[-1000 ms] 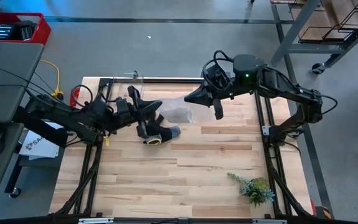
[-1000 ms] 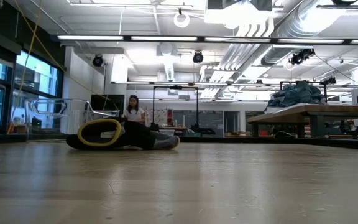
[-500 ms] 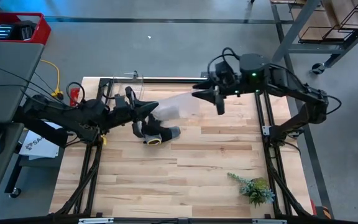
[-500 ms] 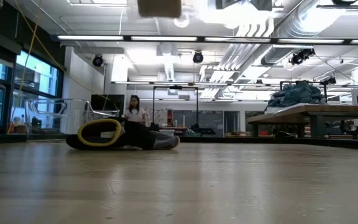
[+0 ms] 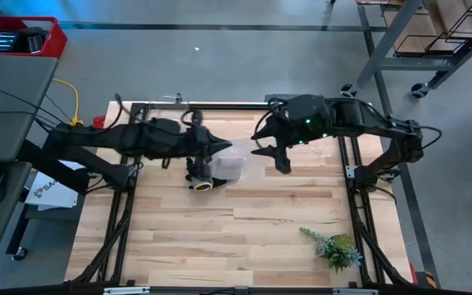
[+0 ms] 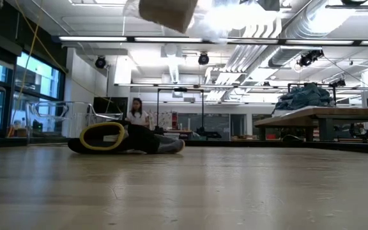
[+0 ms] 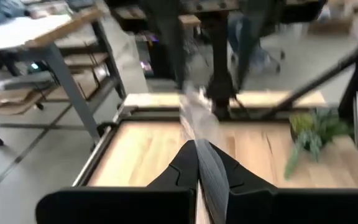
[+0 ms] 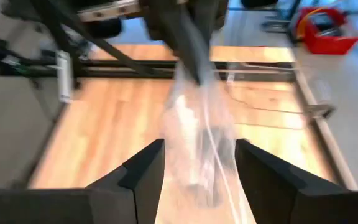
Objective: Roll bandage
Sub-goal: Close the transparent zip bag
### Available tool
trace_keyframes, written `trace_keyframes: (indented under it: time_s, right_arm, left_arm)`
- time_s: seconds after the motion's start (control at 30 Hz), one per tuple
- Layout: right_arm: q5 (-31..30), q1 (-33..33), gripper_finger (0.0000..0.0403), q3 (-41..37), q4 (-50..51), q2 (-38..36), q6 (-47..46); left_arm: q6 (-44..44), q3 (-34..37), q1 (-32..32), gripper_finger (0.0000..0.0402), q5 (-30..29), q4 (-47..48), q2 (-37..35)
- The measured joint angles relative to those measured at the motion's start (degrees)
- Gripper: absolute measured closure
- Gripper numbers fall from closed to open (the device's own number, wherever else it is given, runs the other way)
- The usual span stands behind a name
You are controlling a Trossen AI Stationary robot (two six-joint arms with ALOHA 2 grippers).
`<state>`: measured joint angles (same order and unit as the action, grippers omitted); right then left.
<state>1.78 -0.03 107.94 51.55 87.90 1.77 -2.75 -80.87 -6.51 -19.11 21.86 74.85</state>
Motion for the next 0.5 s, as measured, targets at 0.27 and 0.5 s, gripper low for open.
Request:
trace_keyframes:
  time_s: [0.27, 0.5]
  right_arm:
    - [-3.2, 1.1, 0.0214, 0.0, 0.0, 0.3, 3.2]
    - [3.2, 1.5, 0.0214, 0.0, 0.6, 0.3, 0.0]
  left_arm:
    - [-2.9, -6.0, 0.3, 0.0401, 5.1, 4.9, 6.5]
    - [-3.9, -8.2, 0.5, 0.0401, 5.3, 4.9, 10.1]
